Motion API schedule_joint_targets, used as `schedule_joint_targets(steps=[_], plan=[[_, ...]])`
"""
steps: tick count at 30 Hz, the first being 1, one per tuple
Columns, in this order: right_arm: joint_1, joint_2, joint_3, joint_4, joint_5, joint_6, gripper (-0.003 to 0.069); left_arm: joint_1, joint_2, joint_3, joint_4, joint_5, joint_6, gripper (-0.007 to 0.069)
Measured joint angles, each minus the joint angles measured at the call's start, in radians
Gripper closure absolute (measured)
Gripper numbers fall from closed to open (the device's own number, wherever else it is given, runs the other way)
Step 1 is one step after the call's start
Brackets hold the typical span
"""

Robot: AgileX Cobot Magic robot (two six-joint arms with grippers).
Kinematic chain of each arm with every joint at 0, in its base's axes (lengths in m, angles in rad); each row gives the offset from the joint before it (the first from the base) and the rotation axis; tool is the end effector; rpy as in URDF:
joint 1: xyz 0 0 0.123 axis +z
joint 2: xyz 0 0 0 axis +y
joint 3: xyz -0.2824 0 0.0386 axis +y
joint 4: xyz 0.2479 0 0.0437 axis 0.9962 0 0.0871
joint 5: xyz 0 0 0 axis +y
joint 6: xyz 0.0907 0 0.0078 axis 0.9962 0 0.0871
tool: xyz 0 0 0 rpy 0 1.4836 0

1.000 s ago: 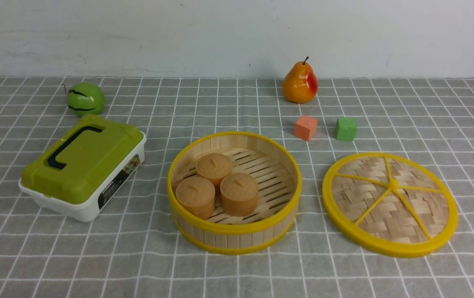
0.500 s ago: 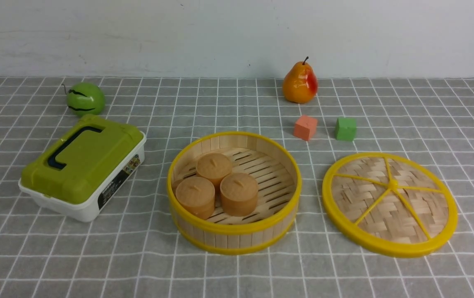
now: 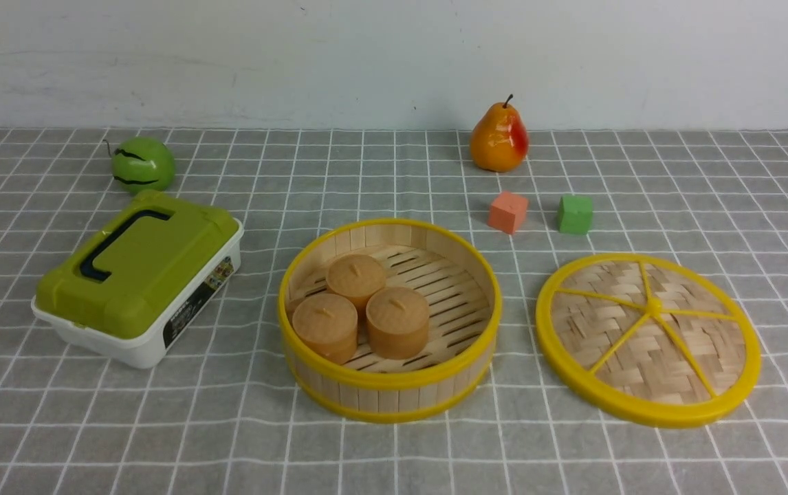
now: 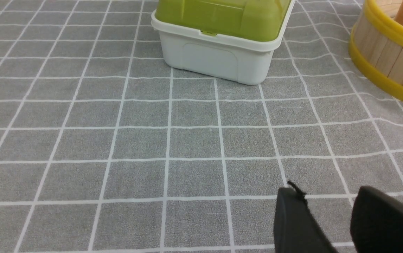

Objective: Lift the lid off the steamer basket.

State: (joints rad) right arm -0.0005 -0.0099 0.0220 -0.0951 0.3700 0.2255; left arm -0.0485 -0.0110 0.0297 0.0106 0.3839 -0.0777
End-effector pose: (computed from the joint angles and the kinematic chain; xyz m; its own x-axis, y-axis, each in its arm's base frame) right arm 0.0527 -0.0032 0.1731 -0.2819 0.1364 -0.9497 0.0725 0.9900 0.1207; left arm 0.0523 -0.0022 0.1692 -0.3121 -0.0527 -0.9486 0.0236 0.9977 -0.0632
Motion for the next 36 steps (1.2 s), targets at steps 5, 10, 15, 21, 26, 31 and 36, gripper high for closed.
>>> schedule_joint_targets(steps=[5,10,15,21,26,31,36], plan=[[-0.004,0.0,-0.003,0.007,0.012,-0.006,0.062,0.0,0.0,0.0,0.0,0.0,0.0,0.0386],[-0.03,0.0,-0.003,0.01,0.012,-0.104,0.0615,0.0,0.0,0.0,0.0,0.0,0.0,0.0386],[-0.036,0.0,-0.003,0.025,0.012,-0.21,0.0612,0.0,0.0,0.0,0.0,0.0,0.0,0.0386],[-0.036,0.0,-0.003,0.035,0.012,-0.219,0.0603,0.0,0.0,0.0,0.0,0.0,0.0,0.0386],[-0.036,0.0,-0.003,0.037,0.012,-0.182,0.0597,0.0,0.0,0.0,0.0,0.0,0.0,0.0386],[-0.036,0.0,-0.003,0.04,0.012,-0.137,0.0591,0.0,0.0,0.0,0.0,0.0,0.0,0.0386],[-0.036,0.0,-0.003,0.043,0.012,-0.133,0.0589,0.0,0.0,0.0,0.0,0.0,0.0,0.0386]])
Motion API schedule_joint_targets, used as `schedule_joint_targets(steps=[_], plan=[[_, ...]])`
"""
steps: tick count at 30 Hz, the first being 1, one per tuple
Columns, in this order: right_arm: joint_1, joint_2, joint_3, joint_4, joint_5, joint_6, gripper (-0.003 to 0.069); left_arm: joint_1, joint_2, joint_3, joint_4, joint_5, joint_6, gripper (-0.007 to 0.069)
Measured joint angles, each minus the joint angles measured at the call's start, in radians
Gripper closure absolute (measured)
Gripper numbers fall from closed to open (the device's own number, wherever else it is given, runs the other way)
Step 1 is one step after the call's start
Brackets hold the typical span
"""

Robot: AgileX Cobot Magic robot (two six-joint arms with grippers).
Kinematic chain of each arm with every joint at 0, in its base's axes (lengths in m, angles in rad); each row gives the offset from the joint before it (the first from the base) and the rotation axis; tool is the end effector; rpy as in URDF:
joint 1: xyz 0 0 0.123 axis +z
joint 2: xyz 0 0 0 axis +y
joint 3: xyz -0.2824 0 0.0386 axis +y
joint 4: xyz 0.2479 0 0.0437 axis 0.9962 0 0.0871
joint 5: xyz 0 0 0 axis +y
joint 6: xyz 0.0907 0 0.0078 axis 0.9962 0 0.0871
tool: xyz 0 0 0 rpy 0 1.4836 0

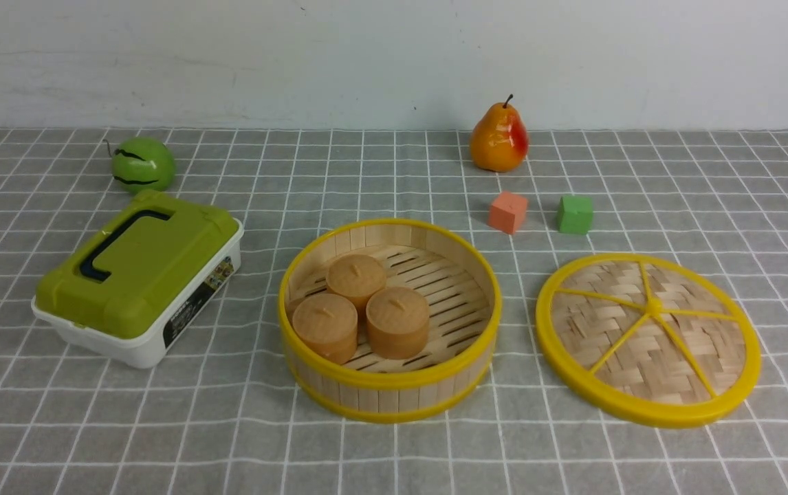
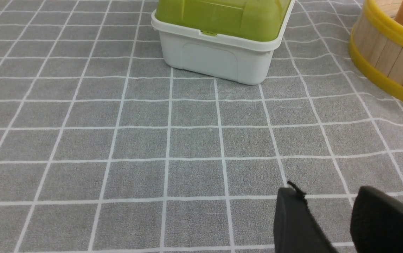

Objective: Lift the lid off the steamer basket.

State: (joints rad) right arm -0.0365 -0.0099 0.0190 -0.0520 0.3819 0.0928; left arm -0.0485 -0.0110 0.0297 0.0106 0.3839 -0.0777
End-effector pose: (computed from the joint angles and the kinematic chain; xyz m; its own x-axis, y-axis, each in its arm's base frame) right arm 0.0522 -0.0037 0.1729 -0.2958 0.0553 -0.9537 0.0682 0.9970 0.0367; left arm 0.0523 -0.0022 0.1692 -0.3121 -0.0527 -0.9486 0.0236 0.9977 -0.0632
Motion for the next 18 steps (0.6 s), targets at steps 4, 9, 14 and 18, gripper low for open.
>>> schedule_joint_targets(steps=[4,9,14,18], plan=[[0.0,0.0,0.0,0.0,0.0,0.0,0.0582,0.0,0.0,0.0,0.0,0.0,0.0,0.0386],[0.0,0.0,0.0,0.0,0.0,0.0,0.0572,0.0,0.0,0.0,0.0,0.0,0.0,0.0386],[0.0,0.0,0.0,0.0,0.0,0.0,0.0566,0.0,0.0,0.0,0.0,0.0,0.0,0.0386],[0.0,0.0,0.0,0.0,0.0,0.0,0.0561,0.0,0.0,0.0,0.0,0.0,0.0,0.0386]])
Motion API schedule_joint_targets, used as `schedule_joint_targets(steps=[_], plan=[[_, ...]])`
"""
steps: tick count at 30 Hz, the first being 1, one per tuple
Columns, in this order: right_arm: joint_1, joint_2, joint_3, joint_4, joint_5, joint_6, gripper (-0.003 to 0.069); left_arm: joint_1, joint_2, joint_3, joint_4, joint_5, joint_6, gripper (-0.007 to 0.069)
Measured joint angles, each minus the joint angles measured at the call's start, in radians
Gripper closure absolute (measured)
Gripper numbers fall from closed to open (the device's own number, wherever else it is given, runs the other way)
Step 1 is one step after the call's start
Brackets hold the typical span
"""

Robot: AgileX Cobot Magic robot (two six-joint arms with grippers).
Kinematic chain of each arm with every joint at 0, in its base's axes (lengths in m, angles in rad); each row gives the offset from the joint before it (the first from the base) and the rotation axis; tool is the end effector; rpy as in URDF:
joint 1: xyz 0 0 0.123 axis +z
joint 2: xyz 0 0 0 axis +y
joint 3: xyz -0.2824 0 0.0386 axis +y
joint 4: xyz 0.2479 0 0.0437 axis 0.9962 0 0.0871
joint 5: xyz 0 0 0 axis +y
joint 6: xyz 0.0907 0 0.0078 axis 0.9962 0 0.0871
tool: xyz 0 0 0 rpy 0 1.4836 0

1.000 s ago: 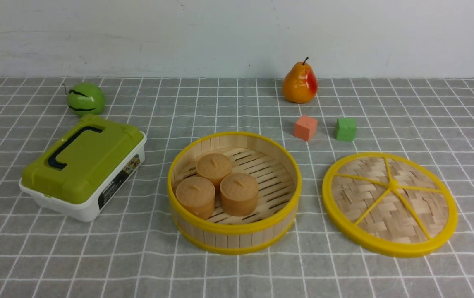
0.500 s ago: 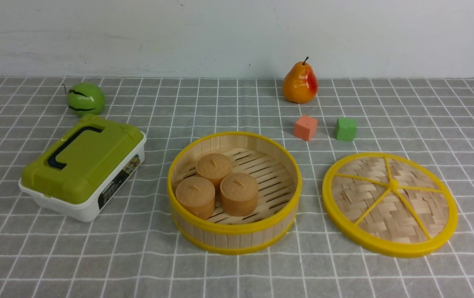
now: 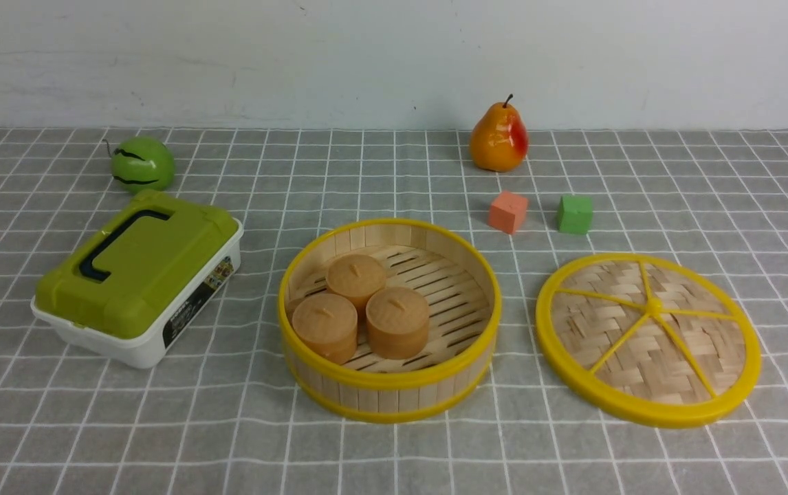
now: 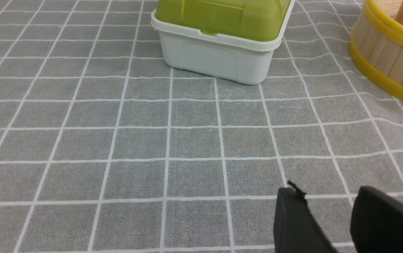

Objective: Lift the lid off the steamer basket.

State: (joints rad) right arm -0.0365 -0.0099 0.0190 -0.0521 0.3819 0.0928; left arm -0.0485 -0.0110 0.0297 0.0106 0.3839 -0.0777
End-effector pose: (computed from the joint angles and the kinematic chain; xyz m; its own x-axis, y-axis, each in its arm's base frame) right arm 0.0522 -0.0037 0.1729 -0.2958 0.0553 -0.9537 0.0682 0.9970 0.0366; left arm 0.0523 -0.0022 0.1692 -0.3121 -0.0527 -0.9486 0.0236 0.9977 -0.0632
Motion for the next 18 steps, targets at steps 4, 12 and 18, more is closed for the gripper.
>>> schedule_joint_targets(steps=[4,12,18], plan=[[0.0,0.0,0.0,0.0,0.0,0.0,0.0557,0.0,0.0,0.0,0.0,0.0,0.0,0.0386],[0.0,0.0,0.0,0.0,0.0,0.0,0.0545,0.0,0.0,0.0,0.0,0.0,0.0,0.0386],[0.0,0.0,0.0,0.0,0.0,0.0,0.054,0.0,0.0,0.0,0.0,0.0,0.0,0.0386]])
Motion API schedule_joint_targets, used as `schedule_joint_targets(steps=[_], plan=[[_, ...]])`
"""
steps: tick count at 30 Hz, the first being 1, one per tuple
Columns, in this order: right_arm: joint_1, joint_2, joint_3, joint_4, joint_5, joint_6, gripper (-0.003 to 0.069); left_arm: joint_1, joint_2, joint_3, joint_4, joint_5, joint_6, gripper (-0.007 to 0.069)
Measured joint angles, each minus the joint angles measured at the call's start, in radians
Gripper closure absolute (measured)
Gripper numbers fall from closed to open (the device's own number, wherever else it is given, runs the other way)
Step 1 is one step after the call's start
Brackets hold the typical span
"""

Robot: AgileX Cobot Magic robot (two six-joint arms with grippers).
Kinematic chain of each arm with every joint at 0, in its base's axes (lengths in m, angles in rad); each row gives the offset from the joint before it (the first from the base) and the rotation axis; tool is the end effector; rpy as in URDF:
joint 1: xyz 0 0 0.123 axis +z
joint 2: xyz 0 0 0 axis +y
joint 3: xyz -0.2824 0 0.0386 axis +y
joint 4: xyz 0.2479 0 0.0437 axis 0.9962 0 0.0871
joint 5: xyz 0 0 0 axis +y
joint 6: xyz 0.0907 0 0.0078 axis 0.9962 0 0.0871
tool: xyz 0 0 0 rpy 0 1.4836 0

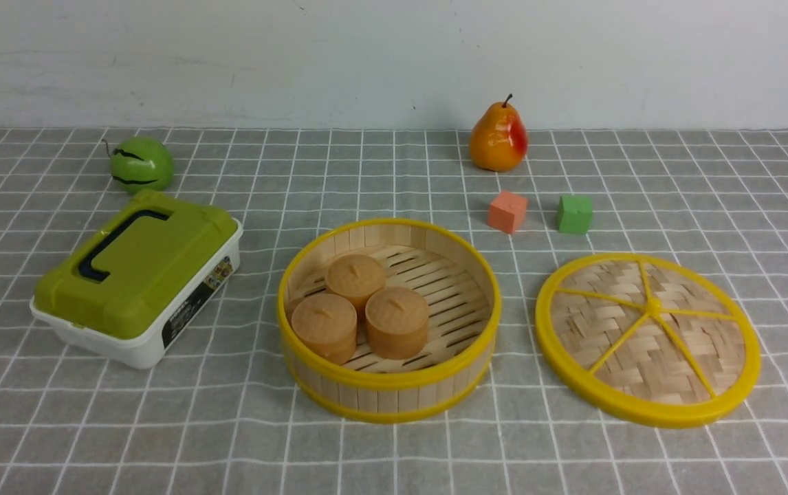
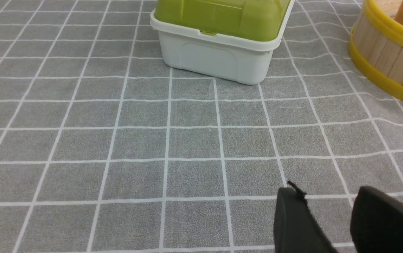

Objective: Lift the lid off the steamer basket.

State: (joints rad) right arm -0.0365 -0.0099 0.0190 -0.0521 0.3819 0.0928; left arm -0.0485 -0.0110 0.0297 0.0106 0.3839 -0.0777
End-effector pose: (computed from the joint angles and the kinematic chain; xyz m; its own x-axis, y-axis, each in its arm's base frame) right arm 0.0522 -0.0037 0.1729 -0.2958 0.0553 -0.9537 0.0682 0.9970 0.0366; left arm 0.0523 -0.0022 0.1692 -0.3121 -0.0527 -0.9486 0.0236 0.9977 -0.0632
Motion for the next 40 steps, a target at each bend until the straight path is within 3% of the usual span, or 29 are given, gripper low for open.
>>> schedule_joint_targets(steps=[40], plan=[[0.0,0.0,0.0,0.0,0.0,0.0,0.0499,0.0,0.0,0.0,0.0,0.0,0.0,0.0386]])
